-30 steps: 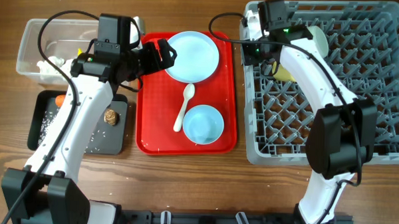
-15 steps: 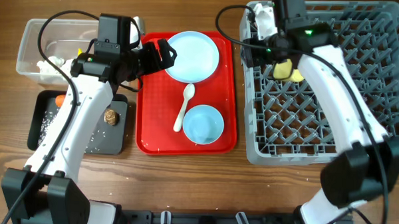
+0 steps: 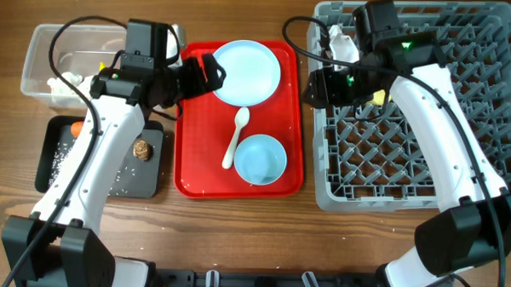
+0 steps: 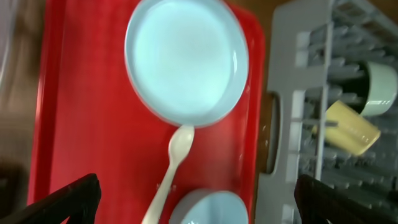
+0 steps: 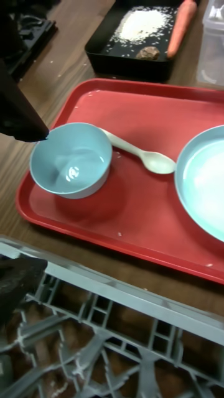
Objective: Sort waste into correct bins and load items into the dishwasher rack
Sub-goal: 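Move the left gripper over the light-blue bowl on the red tray, then lower the left gripper and close it on the light-blue bowl rim, then lift the light-blue bowl with the left gripper toward the right gripper, then grasp the light-blue bowl with the right gripper from the left, then open the left gripper and carry the bowl right over the rack, then lower the light-blue bowl toward the rack's right side with right gripper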
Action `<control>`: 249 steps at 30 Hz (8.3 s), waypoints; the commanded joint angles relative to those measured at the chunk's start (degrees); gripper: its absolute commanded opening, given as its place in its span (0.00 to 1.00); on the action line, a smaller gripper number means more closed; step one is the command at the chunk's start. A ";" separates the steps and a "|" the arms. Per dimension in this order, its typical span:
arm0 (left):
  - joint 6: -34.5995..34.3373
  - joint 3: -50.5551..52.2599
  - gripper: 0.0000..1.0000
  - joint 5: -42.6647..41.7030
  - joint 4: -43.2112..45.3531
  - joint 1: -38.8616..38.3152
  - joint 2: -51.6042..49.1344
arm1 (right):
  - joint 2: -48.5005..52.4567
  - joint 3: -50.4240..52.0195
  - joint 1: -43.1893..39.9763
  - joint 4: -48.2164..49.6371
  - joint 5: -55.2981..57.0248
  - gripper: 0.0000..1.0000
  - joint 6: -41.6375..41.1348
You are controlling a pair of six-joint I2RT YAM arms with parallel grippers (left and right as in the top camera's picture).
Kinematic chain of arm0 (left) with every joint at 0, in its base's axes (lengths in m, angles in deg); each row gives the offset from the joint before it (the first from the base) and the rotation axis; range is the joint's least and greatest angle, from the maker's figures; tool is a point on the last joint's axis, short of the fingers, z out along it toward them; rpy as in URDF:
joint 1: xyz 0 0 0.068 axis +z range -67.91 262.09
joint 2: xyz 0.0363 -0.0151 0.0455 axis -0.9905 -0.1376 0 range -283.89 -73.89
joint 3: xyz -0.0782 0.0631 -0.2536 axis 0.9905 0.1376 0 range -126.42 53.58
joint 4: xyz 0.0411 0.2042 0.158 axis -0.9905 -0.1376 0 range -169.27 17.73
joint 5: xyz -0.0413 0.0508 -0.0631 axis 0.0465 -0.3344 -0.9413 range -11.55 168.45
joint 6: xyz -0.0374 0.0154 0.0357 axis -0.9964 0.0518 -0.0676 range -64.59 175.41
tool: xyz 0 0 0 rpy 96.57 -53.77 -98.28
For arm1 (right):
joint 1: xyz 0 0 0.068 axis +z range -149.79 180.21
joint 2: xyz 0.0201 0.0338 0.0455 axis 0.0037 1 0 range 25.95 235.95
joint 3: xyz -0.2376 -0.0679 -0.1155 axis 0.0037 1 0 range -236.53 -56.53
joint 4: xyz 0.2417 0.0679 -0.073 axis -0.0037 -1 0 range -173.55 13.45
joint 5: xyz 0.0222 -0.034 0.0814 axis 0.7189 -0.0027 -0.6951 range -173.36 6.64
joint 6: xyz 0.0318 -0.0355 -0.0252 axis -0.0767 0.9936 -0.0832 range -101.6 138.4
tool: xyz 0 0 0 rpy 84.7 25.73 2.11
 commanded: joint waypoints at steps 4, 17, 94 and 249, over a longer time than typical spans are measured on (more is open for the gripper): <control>0.24 -1.18 0.61 -0.87 -10.69 -0.26 0.20 | -0.68 -1.14 0.24 -1.20 -1.57 0.62 -0.66; -6.23 8.28 0.52 4.98 -10.62 -8.83 0.07 | -0.68 -1.14 0.24 -2.47 -1.57 0.62 -0.70; -14.51 14.86 0.04 11.19 3.65 -21.70 2.78 | -0.61 -0.98 8.96 -3.23 2.97 0.61 2.16; -8.48 9.94 1.00 0.83 3.43 -4.72 16.48 | 6.14 5.40 -21.73 48.72 84.50 0.04 15.08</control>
